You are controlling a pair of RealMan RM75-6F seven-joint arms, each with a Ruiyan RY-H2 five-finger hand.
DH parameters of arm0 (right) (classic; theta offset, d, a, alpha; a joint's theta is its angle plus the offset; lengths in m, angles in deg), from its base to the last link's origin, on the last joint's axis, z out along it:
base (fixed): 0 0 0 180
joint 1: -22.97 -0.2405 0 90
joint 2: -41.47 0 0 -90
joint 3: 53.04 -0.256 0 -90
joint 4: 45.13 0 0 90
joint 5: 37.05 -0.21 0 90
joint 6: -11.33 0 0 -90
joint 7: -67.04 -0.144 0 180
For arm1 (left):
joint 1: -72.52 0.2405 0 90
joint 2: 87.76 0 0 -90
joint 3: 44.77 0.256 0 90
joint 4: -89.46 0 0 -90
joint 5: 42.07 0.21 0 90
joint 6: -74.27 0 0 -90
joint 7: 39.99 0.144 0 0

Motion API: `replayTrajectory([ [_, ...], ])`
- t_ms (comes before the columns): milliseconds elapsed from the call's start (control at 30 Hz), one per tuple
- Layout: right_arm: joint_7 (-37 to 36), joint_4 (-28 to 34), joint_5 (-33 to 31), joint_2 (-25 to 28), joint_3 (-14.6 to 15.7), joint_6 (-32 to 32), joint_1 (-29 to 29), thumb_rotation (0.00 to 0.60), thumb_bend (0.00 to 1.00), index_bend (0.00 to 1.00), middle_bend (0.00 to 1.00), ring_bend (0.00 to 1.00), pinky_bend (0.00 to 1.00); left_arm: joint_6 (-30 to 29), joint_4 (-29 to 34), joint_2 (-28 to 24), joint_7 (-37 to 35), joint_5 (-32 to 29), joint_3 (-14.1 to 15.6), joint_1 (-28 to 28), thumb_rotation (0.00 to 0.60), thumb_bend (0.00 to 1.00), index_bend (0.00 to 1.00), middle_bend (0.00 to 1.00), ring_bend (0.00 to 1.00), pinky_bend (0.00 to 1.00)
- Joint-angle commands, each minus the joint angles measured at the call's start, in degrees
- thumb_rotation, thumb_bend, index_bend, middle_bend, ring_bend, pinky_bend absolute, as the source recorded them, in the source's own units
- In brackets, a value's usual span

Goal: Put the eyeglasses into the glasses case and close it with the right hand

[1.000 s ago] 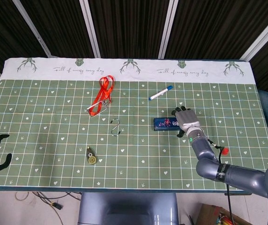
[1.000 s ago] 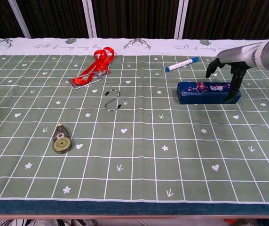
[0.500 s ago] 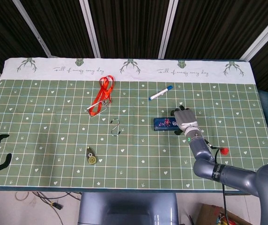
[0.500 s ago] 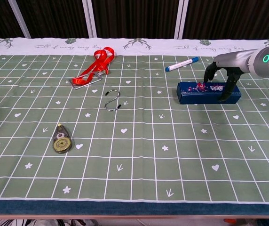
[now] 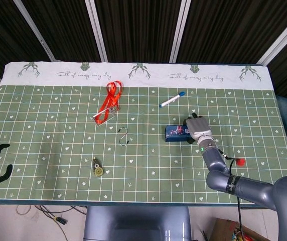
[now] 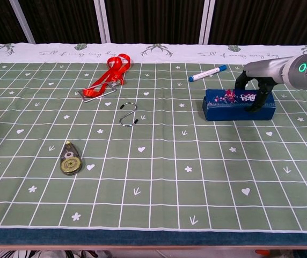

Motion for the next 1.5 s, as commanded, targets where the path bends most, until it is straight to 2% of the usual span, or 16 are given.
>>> replayTrajectory([
  [33, 0.37, 0.49, -0.08, 0.41, 0.29, -0.32, -0.11, 0.600, 0.43, 0.32, 0.23, 0.09, 0.19, -0.02, 0.00, 0.01, 0.03, -0.01, 0.01, 0.01, 0.600, 0.40, 0.23, 0.00, 0.00, 0.00],
  [167, 0.87, 2.39, -0.20, 1.92, 0.70, -0.76, -0.31, 0.600, 0.42, 0.17, 0.14, 0.06, 0.19, -0.09, -0.06, 0.04, 0.08, -0.01, 0.00, 0.02, 0.600, 0.40, 0.23, 0.00, 0.00, 0.00],
  [267, 0.57, 4.41, -0.23, 3.40, 0.56, -0.42, -0.25, 0.600, 0.39, 0.09, 0.08, 0.04, 0.19, -0.11, -0.08, 0.06, 0.13, -0.04, -0.01, 0.01, 0.600, 0.40, 0.23, 0.00, 0.00, 0.00],
  [367, 0.25, 7.19, 0.31, 5.45, 0.59, 0.35, 0.05, 0.600, 0.34, 0.03, 0.05, 0.02, 0.19, -0.15, -0.12, 0.08, 0.16, -0.03, -0.01, 0.02, 0.600, 0.40, 0.23, 0.00, 0.00, 0.00],
  [500, -0.40, 12.70, 3.40, 8.90, 1.59, 4.07, 1.97, 0.600, 0.29, 0.02, 0.04, 0.02, 0.19, -0.23, -0.16, 0.07, 0.05, 0.03, -0.03, 0.05, 0.600, 0.40, 0.23, 0.00, 0.00, 0.00],
  [600, -2.63, 17.24, 8.96, 11.12, 2.80, 9.27, 5.57, 0.600, 0.25, 0.02, 0.04, 0.02, 0.19, -0.33, -0.21, 0.09, 0.05, 0.12, -0.02, 0.08, 0.600, 0.40, 0.23, 0.00, 0.00, 0.00],
  [700, -6.44, 21.38, 17.13, 12.85, 4.71, 15.96, 10.85, 0.600, 0.24, 0.02, 0.04, 0.02, 0.19, -0.62, -0.20, 0.18, 0.03, 0.31, -0.03, 0.16, 0.600, 0.40, 0.23, 0.00, 0.00, 0.00],
  [900, -12.50, 26.32, 34.25, 14.74, 11.86, 29.42, 22.67, 0.600, 0.21, 0.02, 0.04, 0.02, 0.19, -1.47, -0.26, 0.60, 0.36, 1.14, -0.03, 0.28, 0.600, 0.40, 0.19, 0.00, 0.00, 0.00],
  [1033, -14.45, 24.66, 43.79, 13.24, 15.94, 38.36, 30.20, 0.600, 0.21, 0.02, 0.04, 0.02, 0.19, -2.17, -0.49, 1.04, 0.59, 1.67, -0.02, 0.43, 0.600, 0.40, 0.17, 0.00, 0.00, 0.00],
  [1233, -14.84, 21.46, 49.27, 10.81, 18.57, 47.00, 38.01, 0.600, 0.21, 0.02, 0.04, 0.02, 0.19, -3.30, -0.81, 1.46, 0.13, 2.55, -0.23, 0.68, 0.600, 0.40, 0.15, 0.00, 0.00, 0.00],
  [1367, -14.13, 19.09, 50.51, 9.18, 18.57, 49.54, 41.40, 0.600, 0.21, 0.02, 0.04, 0.02, 0.19, -3.70, -1.15, 1.54, -0.65, 3.33, -0.17, 0.83, 0.600, 0.40, 0.15, 0.00, 0.00, 0.00],
  [1500, -14.64, 16.62, 51.38, 7.71, 17.27, 52.04, 43.89, 0.600, 0.21, 0.02, 0.03, 0.02, 0.19, -3.84, -1.39, 1.55, -1.26, 3.66, -0.18, 0.92, 0.600, 0.40, 0.15, 0.00, 0.00, 0.00],
])
